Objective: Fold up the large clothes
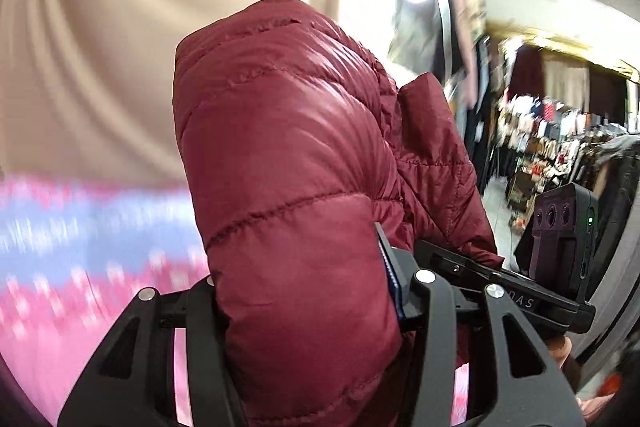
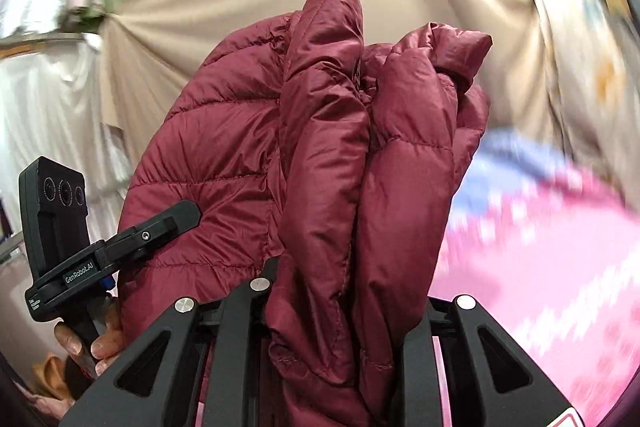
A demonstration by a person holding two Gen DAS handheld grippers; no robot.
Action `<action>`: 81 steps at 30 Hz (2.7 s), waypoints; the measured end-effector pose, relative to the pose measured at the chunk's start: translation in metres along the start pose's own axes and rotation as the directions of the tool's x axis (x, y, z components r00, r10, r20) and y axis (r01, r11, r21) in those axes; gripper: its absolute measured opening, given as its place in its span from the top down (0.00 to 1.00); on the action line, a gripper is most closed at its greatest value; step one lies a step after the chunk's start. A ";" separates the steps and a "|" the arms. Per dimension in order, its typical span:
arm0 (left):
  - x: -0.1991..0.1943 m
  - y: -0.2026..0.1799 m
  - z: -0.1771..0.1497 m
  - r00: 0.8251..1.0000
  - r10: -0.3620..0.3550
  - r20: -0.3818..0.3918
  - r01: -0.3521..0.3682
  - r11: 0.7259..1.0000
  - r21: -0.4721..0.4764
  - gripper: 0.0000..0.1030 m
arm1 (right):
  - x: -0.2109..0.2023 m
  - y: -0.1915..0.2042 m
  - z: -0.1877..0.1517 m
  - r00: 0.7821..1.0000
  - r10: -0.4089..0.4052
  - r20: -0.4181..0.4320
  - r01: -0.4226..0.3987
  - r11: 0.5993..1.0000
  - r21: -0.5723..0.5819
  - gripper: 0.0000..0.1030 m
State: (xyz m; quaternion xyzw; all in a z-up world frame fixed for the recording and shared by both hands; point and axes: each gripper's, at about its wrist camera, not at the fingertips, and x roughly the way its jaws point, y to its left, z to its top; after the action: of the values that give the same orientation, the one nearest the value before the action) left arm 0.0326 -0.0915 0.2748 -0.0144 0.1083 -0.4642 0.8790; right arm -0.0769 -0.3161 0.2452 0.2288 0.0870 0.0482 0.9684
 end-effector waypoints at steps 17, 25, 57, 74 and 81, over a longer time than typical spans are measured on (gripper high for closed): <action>-0.111 0.121 0.049 0.949 0.152 0.277 -0.159 0.987 0.002 0.49 | 0.094 0.131 0.072 0.954 0.284 0.092 -0.263 0.946 -0.188 0.78; -0.049 0.225 -0.018 0.967 0.252 0.048 -0.242 0.958 -0.152 0.49 | 0.244 0.112 -0.008 0.958 0.233 -0.169 -0.237 0.972 -0.001 0.78; -0.013 0.291 -0.153 0.868 0.426 -0.256 -0.487 0.831 -0.268 0.15 | 0.272 -0.010 -0.135 0.935 0.033 -0.354 0.017 0.990 0.137 0.59; 0.040 0.254 -0.212 0.720 0.529 -0.449 -0.625 0.776 -0.086 0.09 | 0.304 0.003 -0.194 0.824 -0.064 -0.563 0.061 0.998 -0.024 1.00; 0.037 0.256 -0.214 0.705 0.549 -0.449 -0.650 0.753 -0.103 0.08 | 0.282 0.026 -0.135 0.887 -0.073 -0.456 0.065 0.997 -0.033 0.99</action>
State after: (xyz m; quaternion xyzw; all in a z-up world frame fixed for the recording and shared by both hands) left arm 0.2171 0.0403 0.0272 0.0028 0.3385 -0.1255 0.9325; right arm 0.1729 -0.1964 0.0970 0.1995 0.3195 0.0671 0.9239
